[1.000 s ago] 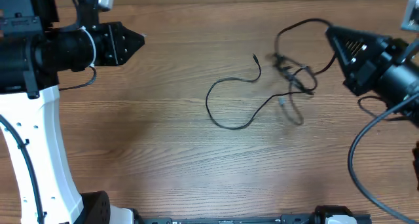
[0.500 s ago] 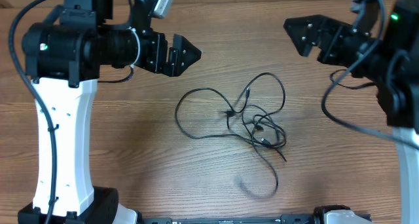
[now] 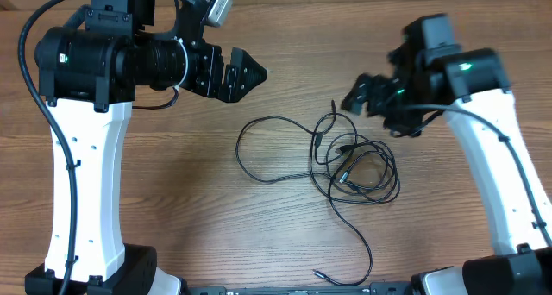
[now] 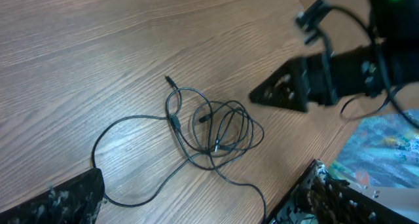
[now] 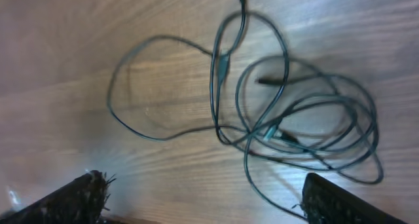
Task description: Untangle cables
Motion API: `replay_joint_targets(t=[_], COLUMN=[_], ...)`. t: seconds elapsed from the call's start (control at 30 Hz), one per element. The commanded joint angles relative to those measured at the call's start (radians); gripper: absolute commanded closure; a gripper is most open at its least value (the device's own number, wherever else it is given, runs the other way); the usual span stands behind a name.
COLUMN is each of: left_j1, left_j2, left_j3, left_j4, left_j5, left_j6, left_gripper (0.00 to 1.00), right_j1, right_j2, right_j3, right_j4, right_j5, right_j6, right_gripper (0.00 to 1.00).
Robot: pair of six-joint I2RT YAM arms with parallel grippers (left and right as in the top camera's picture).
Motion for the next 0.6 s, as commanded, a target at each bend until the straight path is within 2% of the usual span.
replay_joint_targets(t=[0.0, 0.07, 0.17, 0.27, 0.33, 0.4, 0.47, 0.5, 0.57], left_j1=[-0.007, -0.007, -0.007, -0.007, -0.007, -0.007, -0.007, -0.007, -0.007], left_j2=[0.001, 0.001, 0.001, 0.001, 0.001, 0.001, 0.001, 0.001, 0.001], left_j3=[0.008, 0.008, 0.008, 0.008, 0.008, 0.008, 0.008, 0.008, 0.008], left_j4=[-0.006, -0.01, -0.015, -0.024, -0.031, -0.042, -0.057, -0.064, -0.078], left_j5=[-0.007, -0.008, -0.008, -0.023, -0.04, -0.041, -0.046, -0.054, -0.063], left_j6=[0.027, 0.027, 0.027, 0.027, 0.027, 0.027, 0.027, 0.027, 0.04], left_gripper=[0.0, 0.0, 0.0, 0.0, 0.01, 0.01, 0.01, 0.01, 0.02], right_j1=[0.064, 0.076, 0.076, 0.075, 0.075, 0.075, 0.076, 0.076, 0.078], right_j2=[-0.022, -0.022, -0.021, -0.021, -0.021, -0.021, -0.021, -0.021, -0.021], right_j3=[-0.074, -0.123, -0.223, -0.312, -0.357, -0.388, -0.411, -0.422, -0.439], right_j4=[0.021, 0.051, 0.116, 0.183, 0.209, 0.216, 0.217, 0.225, 0.266], right_j5=[0.169, 0.227, 0.279, 0.278, 0.277, 0.269, 0.239, 0.225, 0.222], right_j6=[0.085, 0.119, 0.27, 0.515, 0.729, 0.968, 1.148, 1.22, 1.263], right_gripper=[0.04, 0.04, 0.04, 0.13, 0.3, 0.31, 0.31, 0.3, 0.27])
